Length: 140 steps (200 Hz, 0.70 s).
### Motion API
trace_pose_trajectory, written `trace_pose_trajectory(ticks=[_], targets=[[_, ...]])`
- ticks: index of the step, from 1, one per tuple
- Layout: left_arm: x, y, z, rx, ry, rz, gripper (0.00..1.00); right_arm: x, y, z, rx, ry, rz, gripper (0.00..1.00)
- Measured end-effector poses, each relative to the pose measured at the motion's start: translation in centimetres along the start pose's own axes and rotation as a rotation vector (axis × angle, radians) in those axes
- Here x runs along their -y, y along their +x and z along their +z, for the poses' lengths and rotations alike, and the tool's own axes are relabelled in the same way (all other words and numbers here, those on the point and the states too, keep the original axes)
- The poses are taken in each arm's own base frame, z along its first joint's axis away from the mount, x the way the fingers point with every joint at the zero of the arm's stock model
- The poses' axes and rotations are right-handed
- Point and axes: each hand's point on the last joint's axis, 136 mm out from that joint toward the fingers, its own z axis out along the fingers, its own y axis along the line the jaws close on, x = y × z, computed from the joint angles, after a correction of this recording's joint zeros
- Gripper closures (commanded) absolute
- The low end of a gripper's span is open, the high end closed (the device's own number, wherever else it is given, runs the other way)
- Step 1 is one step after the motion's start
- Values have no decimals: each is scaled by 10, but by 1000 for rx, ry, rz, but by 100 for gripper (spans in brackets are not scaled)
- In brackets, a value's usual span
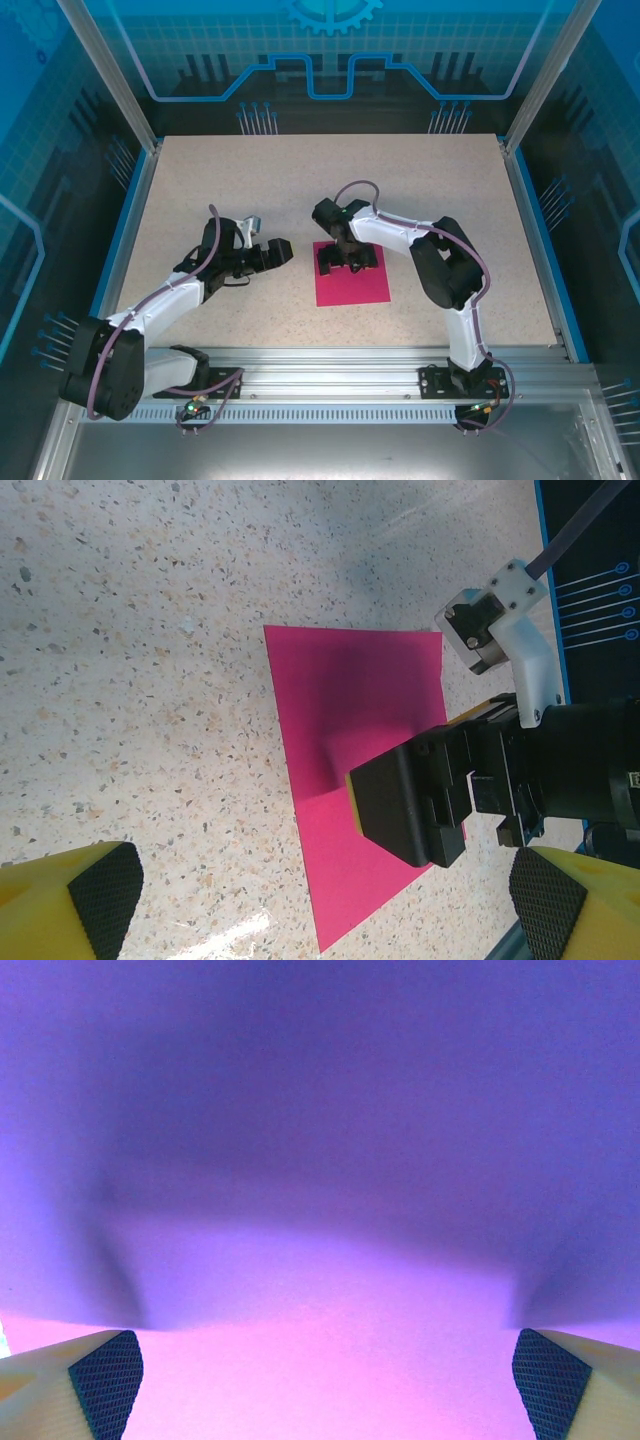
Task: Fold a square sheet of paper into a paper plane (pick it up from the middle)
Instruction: Fold the square sheet of paper in half at the center of the table.
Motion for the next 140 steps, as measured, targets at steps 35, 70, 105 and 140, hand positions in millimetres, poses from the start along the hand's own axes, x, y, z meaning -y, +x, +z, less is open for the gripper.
trace_pose_trajectory(ticks=[35,70,105,140], targets=[[0,0,0,0,0,1,1,1,2,10,-20,5,18,0],[0,0,0,0,0,0,2,0,2,12,-18,0,27,1],[0,0,0,0,0,4,1,0,2,12,-17,0,28,3],[0,0,0,0,0,4,2,0,2,12,-15,-1,28,4]])
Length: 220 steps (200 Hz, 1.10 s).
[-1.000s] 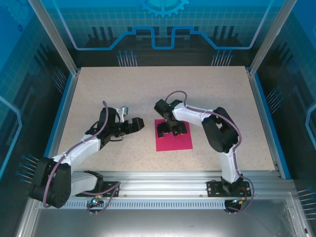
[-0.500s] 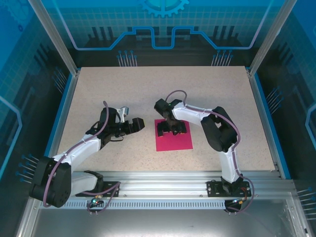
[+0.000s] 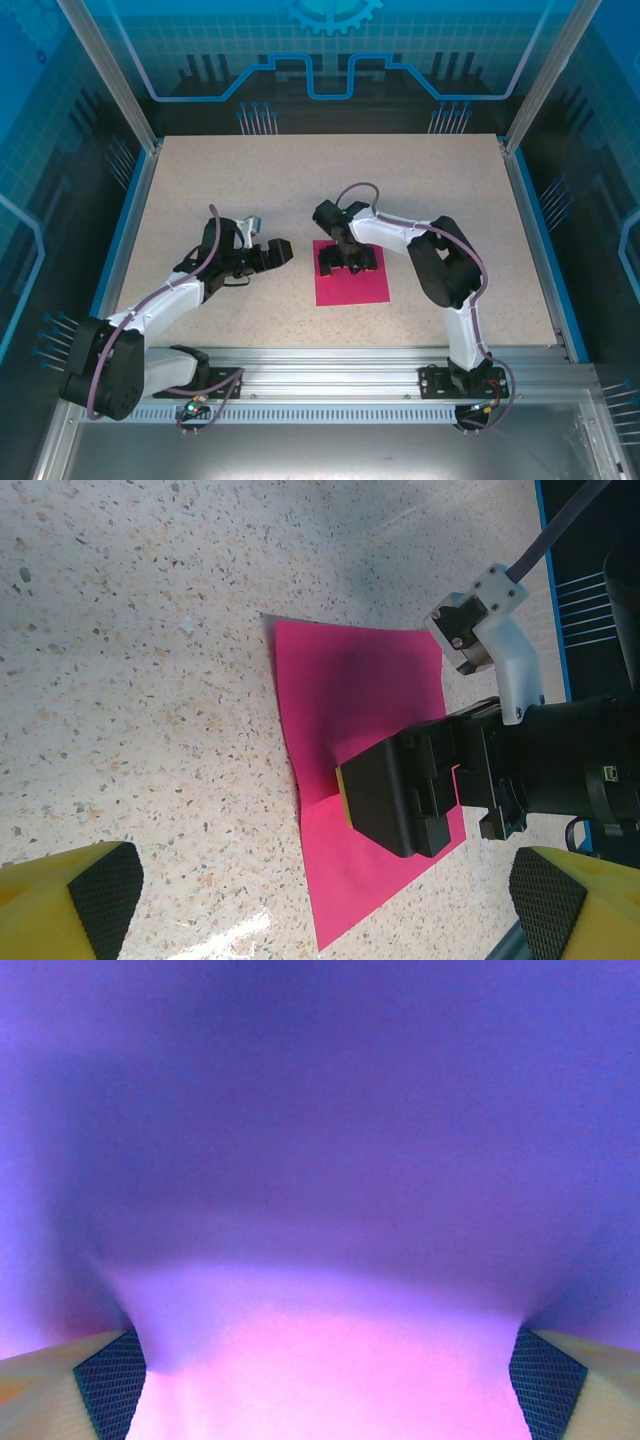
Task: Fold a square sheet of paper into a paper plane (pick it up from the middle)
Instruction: Fold the square sheet of paper in half at the center of the table.
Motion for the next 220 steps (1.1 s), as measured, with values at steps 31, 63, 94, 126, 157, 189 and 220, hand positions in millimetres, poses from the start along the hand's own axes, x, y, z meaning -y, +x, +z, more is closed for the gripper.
trace_pose_trajectory(ticks=[31,63,94,126,157,189,220], targets=[[0,0,0,0,-1,2,2,0,0,0,2,-1,0,6],[-1,1,0,-5,-4,-1,2,0,0,0,3,-2,0,10],[-2,2,0,-8,-6,-3,1,0,0,0,3,-2,-1,16],[-2,2,0,-8,-6,-3,2,0,0,-1,5,-4,-8,24],[-2,2,0,-9,-7,-4,1,0,-1,-2,7,-5,-15,34],[-1,2,-1,-7,-6,-2,2,0,-1,-4,10,-8,-24,44],[-1,2,-1,-5,-5,-1,1,-3,1,-7,12,-29,-31,58]])
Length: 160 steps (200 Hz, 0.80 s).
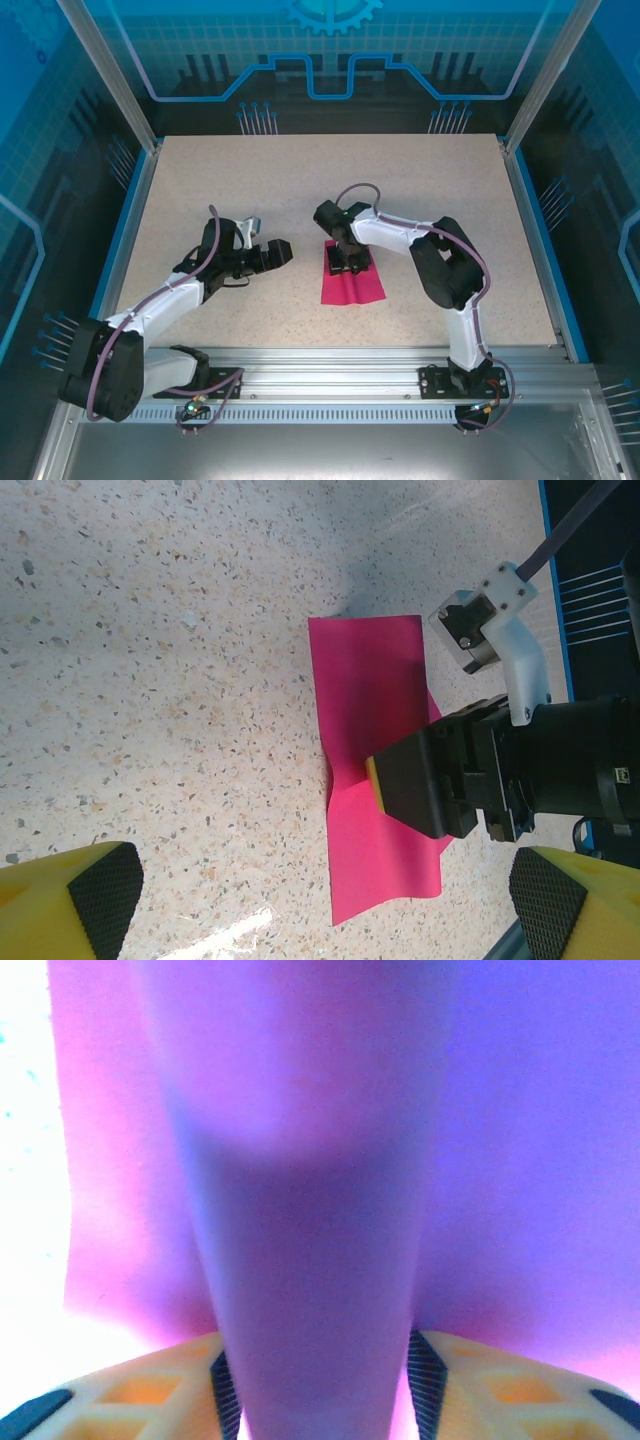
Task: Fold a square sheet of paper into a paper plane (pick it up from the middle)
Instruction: Fold the square sheet of paper in half at the center of the table.
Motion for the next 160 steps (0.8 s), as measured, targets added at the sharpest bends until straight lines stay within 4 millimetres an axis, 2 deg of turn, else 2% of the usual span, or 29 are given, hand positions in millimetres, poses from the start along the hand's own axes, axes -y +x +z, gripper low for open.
trace_pose_trajectory(ticks=[8,25,74,97,137,160], targets=[[0,0,0,0,0,0,2,-1,0,-2,3,-6,-2,59],[0,0,0,0,0,0,2,-4,-2,-11,21,-27,-4,68],[0,1,-2,0,-1,0,2,-17,-5,-31,56,-121,-11,69],[0,1,-3,2,-8,-1,2,-31,-3,-41,69,-214,-17,69],[1,1,-5,3,-8,-1,2,-58,-12,-75,129,-436,-26,70],[2,1,-7,4,-7,0,2,-65,-18,-89,153,-559,-11,70]])
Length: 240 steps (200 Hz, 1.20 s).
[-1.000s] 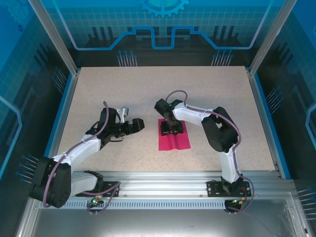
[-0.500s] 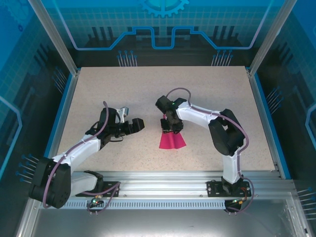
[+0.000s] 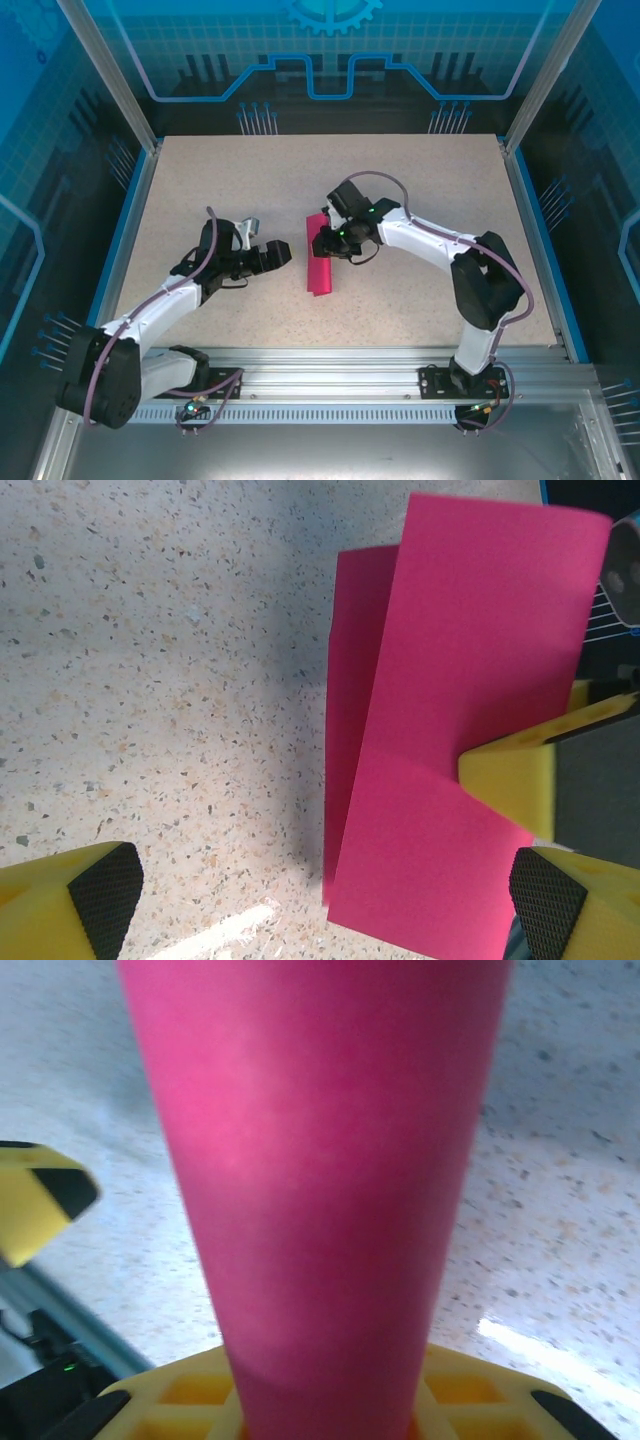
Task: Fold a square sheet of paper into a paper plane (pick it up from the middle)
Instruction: Fold the square sheet of paper in half at the center of the table, then hold the square sheet of paper at the center of the table.
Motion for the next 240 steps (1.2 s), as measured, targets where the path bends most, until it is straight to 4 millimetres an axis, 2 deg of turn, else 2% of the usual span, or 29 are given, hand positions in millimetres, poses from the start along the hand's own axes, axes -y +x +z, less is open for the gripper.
trace_pose_trajectory(ticks=[27,69,108,123,166,240], targets=[[1,0,-1,3,2,1,2,5,-5,-2,18,-104,50,69],[5,-2,-2,6,8,5,2,50,7,8,-10,-97,158,66],[11,2,1,-11,19,19,1,76,19,12,-32,-52,185,54],[13,4,3,-20,22,24,1,83,20,11,-35,-31,184,43],[19,6,8,-36,28,36,1,110,29,7,-56,76,181,37],[22,12,15,-61,28,49,2,131,35,-1,-65,151,188,34]])
